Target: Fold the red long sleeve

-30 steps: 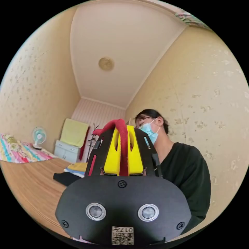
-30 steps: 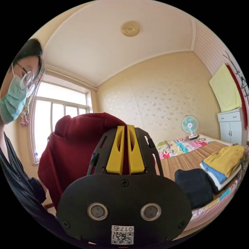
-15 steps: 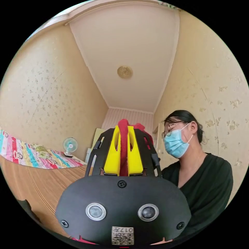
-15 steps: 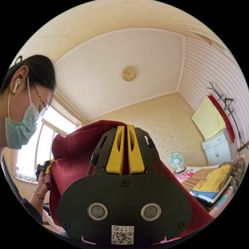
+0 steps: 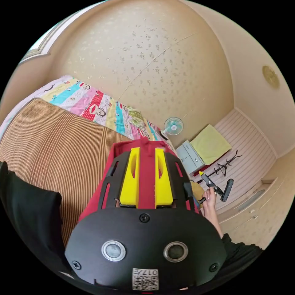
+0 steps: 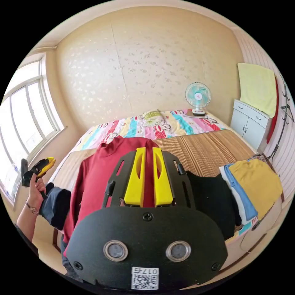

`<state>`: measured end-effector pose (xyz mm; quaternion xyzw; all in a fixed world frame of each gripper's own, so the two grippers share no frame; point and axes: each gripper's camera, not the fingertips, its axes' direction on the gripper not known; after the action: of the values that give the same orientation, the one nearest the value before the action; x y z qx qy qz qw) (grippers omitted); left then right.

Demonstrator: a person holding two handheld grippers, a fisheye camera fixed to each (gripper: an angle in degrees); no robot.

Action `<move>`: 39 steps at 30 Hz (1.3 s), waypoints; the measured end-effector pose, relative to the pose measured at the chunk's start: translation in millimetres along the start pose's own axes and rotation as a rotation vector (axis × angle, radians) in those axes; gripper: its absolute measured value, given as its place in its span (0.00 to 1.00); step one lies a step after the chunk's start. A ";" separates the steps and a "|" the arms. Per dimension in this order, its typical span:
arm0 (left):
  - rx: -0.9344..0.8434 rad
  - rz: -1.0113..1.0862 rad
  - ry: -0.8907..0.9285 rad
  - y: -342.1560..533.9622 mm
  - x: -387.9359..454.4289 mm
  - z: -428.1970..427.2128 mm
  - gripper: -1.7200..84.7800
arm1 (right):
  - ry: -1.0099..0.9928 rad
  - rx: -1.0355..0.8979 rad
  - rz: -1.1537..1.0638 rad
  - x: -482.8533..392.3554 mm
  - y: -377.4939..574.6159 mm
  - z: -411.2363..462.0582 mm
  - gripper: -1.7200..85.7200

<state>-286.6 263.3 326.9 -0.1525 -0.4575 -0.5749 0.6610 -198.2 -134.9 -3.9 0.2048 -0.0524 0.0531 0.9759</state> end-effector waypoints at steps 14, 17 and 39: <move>-0.237 0.011 -0.196 248.6 -6.2 28.7 0.14 | 0.078 -0.305 -0.119 -80.4 246.6 15.1 0.11; -0.168 -0.081 -0.142 271.7 -21.4 2.5 0.14 | 0.078 -0.236 0.044 -51.3 251.2 -21.4 0.12; -0.225 -0.223 -0.051 310.9 -86.7 -38.4 0.14 | -0.013 0.005 0.374 157.9 148.2 -159.5 0.12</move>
<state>16.5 380.1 339.6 -0.1885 -0.4210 -0.6883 0.5599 -47.7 77.7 -71.1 0.1942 -0.0958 0.2326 0.9482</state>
